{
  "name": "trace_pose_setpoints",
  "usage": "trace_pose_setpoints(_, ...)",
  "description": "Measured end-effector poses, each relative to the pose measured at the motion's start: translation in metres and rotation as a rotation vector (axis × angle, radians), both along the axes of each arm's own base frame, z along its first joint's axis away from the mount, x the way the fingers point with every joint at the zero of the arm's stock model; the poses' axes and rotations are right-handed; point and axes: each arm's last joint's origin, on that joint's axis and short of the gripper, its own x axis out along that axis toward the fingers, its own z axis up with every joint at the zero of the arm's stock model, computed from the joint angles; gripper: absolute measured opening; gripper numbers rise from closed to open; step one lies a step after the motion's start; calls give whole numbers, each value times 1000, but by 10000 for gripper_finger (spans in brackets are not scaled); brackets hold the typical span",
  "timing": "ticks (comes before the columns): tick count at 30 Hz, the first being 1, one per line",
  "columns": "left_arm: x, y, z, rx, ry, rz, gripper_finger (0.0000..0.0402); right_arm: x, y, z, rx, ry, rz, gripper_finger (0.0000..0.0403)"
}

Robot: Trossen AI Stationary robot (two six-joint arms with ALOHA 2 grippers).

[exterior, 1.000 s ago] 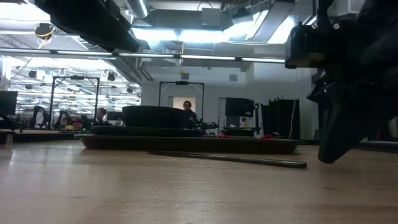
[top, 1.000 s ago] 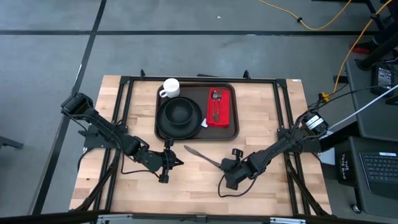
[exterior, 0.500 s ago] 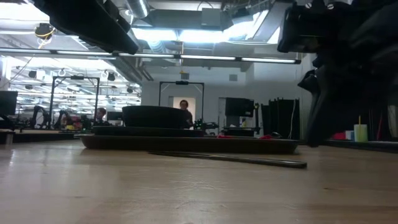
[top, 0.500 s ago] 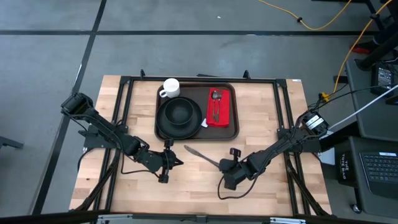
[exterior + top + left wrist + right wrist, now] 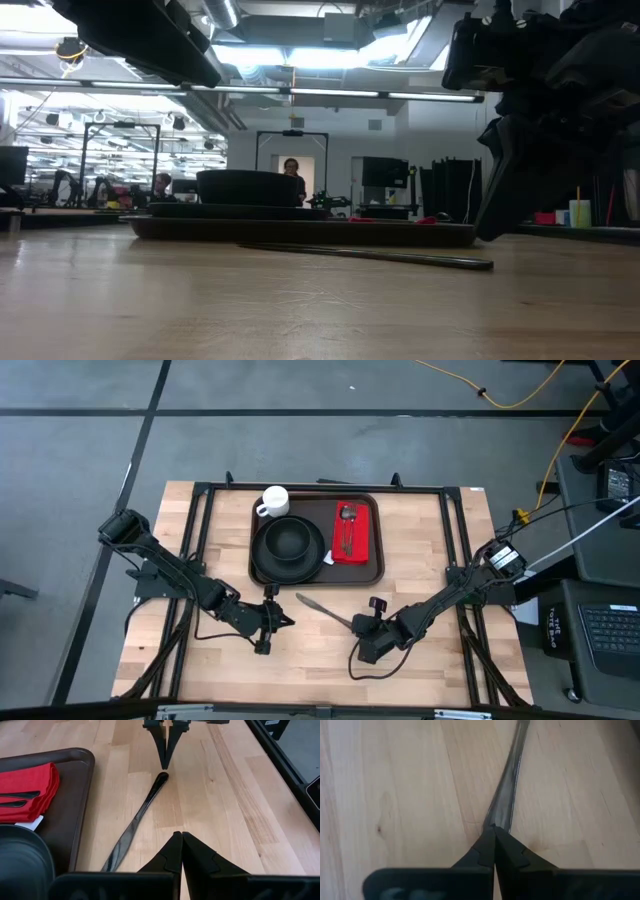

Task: Set up tray
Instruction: Put the black table knife to the right of the black fork on top of the table napkin on the brown serving tray

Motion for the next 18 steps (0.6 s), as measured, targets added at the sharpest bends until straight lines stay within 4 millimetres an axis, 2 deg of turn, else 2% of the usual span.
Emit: trace_pose_setpoints(18, 0, 0, 0, -2, 5, -5, 3, 1, 2, -6, 19, 17, 4, 5)
